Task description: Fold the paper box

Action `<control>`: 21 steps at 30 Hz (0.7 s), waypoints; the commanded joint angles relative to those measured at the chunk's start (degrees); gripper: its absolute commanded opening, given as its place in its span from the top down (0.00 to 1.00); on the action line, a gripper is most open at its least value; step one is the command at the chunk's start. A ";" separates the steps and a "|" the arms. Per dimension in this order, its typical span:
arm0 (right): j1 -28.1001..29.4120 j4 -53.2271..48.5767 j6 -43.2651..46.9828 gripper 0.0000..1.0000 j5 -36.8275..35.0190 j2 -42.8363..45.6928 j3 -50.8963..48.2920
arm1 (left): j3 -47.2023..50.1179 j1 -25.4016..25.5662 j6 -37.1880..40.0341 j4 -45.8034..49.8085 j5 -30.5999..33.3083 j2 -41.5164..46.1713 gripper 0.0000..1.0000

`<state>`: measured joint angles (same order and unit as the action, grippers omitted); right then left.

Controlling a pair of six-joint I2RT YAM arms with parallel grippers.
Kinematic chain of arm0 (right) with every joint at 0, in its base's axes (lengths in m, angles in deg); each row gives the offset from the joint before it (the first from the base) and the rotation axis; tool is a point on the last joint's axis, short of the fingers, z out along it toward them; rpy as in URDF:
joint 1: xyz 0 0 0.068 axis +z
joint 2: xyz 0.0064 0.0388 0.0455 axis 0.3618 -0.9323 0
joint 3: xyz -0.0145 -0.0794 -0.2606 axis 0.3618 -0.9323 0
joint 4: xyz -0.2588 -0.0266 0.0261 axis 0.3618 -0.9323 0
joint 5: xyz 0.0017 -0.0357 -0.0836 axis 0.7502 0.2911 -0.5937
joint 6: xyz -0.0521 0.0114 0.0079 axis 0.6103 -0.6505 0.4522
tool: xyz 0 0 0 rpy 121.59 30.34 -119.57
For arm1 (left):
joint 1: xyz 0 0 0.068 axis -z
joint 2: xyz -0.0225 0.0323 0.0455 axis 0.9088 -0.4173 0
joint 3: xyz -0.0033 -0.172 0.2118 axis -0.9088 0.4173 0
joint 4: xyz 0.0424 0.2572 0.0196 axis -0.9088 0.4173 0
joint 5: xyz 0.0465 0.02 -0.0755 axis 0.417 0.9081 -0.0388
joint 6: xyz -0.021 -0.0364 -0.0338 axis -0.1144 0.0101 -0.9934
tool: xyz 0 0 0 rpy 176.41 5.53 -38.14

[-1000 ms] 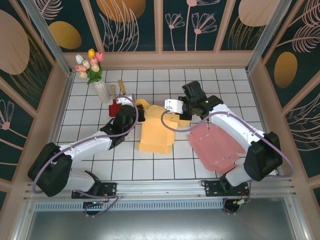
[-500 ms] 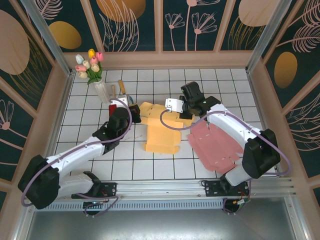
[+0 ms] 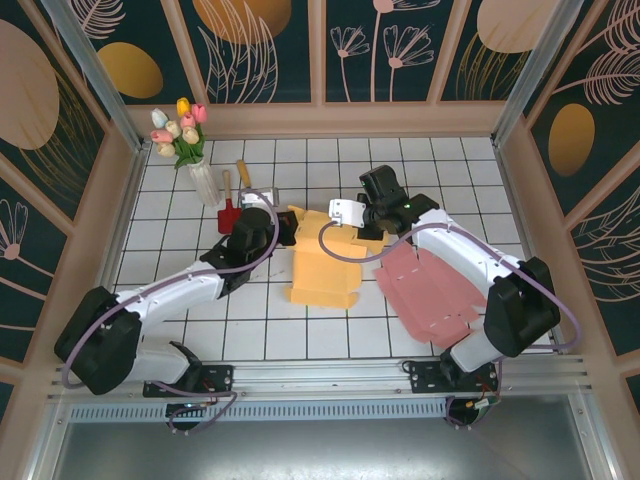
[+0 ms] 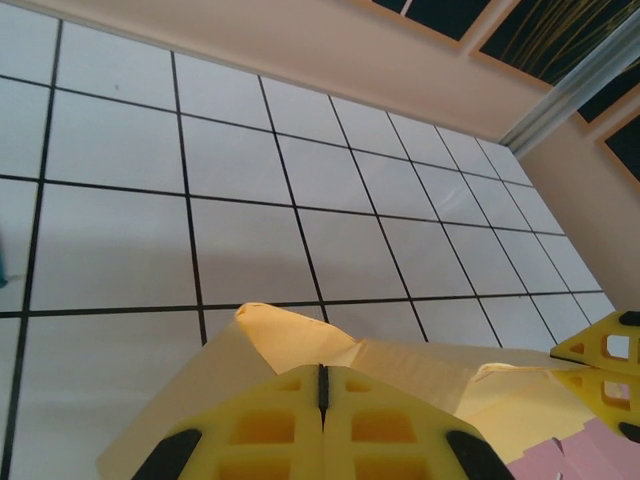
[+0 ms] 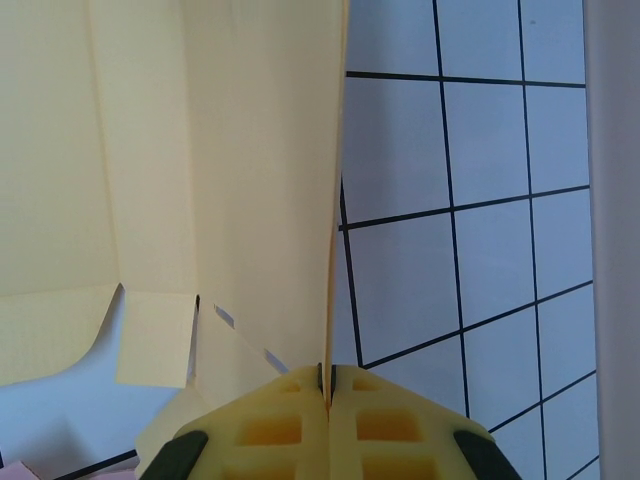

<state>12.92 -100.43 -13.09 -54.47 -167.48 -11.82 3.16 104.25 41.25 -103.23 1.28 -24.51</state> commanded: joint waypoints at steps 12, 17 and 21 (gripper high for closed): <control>0.17 1.68 -2.21 1.00 -0.85 -1.69 0.94 | -1.30 0.54 -0.24 -3.36 -7.99 -1.64 1.00; -0.41 2.63 -2.88 1.00 -3.31 -2.46 0.65 | 1.28 2.18 1.25 1.74 2.57 6.03 1.00; -1.00 2.06 -4.13 1.00 -2.54 -3.42 2.06 | 4.92 6.09 3.34 -1.08 3.41 8.39 1.00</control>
<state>12.46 -99.10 -15.25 -56.28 -169.82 -11.64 5.46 108.21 42.23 -103.14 2.41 -16.97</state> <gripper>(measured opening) 0.048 0.065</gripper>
